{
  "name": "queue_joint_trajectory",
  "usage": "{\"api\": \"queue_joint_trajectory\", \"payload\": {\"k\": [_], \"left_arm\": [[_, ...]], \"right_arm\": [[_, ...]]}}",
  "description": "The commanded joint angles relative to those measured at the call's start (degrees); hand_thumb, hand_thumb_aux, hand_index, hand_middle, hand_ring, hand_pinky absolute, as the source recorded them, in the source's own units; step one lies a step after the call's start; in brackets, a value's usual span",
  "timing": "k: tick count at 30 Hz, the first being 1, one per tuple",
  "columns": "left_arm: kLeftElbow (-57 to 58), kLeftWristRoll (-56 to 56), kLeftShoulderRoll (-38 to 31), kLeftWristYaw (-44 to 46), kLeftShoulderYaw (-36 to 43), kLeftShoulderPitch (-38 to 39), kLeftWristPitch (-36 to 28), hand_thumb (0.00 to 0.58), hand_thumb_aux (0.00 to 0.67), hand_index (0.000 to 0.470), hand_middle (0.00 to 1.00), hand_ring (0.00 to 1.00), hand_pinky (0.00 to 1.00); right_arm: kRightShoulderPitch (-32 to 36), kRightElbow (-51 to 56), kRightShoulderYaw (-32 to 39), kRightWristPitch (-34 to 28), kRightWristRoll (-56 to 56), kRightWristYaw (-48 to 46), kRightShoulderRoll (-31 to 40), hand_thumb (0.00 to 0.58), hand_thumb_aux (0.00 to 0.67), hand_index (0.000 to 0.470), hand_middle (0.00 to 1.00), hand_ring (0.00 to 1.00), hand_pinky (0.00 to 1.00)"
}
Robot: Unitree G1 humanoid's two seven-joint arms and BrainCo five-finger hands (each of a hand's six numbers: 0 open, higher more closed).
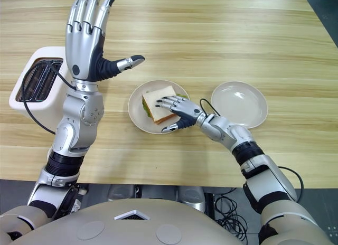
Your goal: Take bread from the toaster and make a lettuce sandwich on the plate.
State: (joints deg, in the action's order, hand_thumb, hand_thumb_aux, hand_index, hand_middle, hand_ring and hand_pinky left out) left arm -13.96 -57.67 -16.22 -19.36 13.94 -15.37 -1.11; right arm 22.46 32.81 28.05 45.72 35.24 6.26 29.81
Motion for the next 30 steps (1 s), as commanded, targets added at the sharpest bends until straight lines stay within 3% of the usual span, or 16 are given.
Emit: {"api": "queue_joint_trajectory", "payload": {"k": [1,2,3,7,10,12,15,22,26,30], "left_arm": [[-0.13,9.87,0.57,3.26,-0.98,2.17,4.39,0.005,0.003,0.002,0.08,0.08,0.08],[-0.92,13.56,0.68,4.52,-1.31,2.63,6.25,0.466,0.373,0.256,0.33,0.33,0.33],[-2.30,20.53,1.33,7.45,-2.25,3.32,7.83,0.580,0.670,0.460,1.00,1.00,1.00],[-5.64,39.97,1.60,17.22,-5.74,4.94,10.32,0.580,0.670,0.460,1.00,1.00,1.00],[-10.61,61.59,-0.62,29.84,-8.43,8.69,9.04,0.580,0.670,0.460,1.00,1.00,1.00],[-14.53,74.29,-4.60,40.34,-8.04,13.84,7.04,0.580,0.670,0.460,1.00,1.00,1.00],[-15.73,81.71,-10.95,51.06,-6.86,20.90,5.32,0.580,0.670,0.460,1.00,1.00,1.00],[-6.43,64.76,-18.86,58.77,0.96,27.41,10.33,0.580,0.670,0.460,1.00,1.00,1.00],[1.18,43.10,-18.06,51.66,7.24,22.62,16.01,0.580,0.670,0.460,1.00,1.00,1.00],[11.53,24.63,-15.88,42.57,13.42,14.56,19.80,0.580,0.670,0.460,1.00,1.00,1.00]], "right_arm": [[-2.09,-8.07,-4.54,4.84,-24.20,-9.61,-0.45,0.485,0.399,0.274,0.14,0.14,0.14],[-2.77,-10.27,-5.15,4.22,-30.05,-12.79,-0.02,0.580,0.670,0.460,1.00,1.00,1.00],[-3.93,-14.00,-5.84,2.49,-38.80,-17.37,0.75,0.580,0.670,0.460,1.00,1.00,1.00],[-7.72,-24.57,-8.90,-4.92,-59.57,-29.82,2.12,0.580,0.670,0.460,1.00,1.00,1.00],[-12.46,-32.58,-9.97,-12.56,-71.05,-38.86,3.34,0.580,0.670,0.460,1.00,1.00,1.00],[-16.69,-36.35,-8.93,-16.78,-73.73,-45.93,5.47,0.580,0.670,0.460,1.00,1.00,1.00],[-22.09,-38.02,-7.09,-19.46,-70.13,-53.55,8.31,0.580,0.670,0.460,1.00,1.00,1.00],[-25.98,-32.45,-4.09,-17.91,-44.57,-52.70,8.03,0.580,0.670,0.460,1.00,1.00,1.00],[-21.67,-23.96,-1.79,-14.20,-20.50,-42.99,7.32,0.580,0.670,0.460,1.00,1.00,1.00],[-15.35,-15.61,0.25,-13.64,-4.18,-30.98,5.00,0.580,0.670,0.460,1.00,1.00,1.00]]}}
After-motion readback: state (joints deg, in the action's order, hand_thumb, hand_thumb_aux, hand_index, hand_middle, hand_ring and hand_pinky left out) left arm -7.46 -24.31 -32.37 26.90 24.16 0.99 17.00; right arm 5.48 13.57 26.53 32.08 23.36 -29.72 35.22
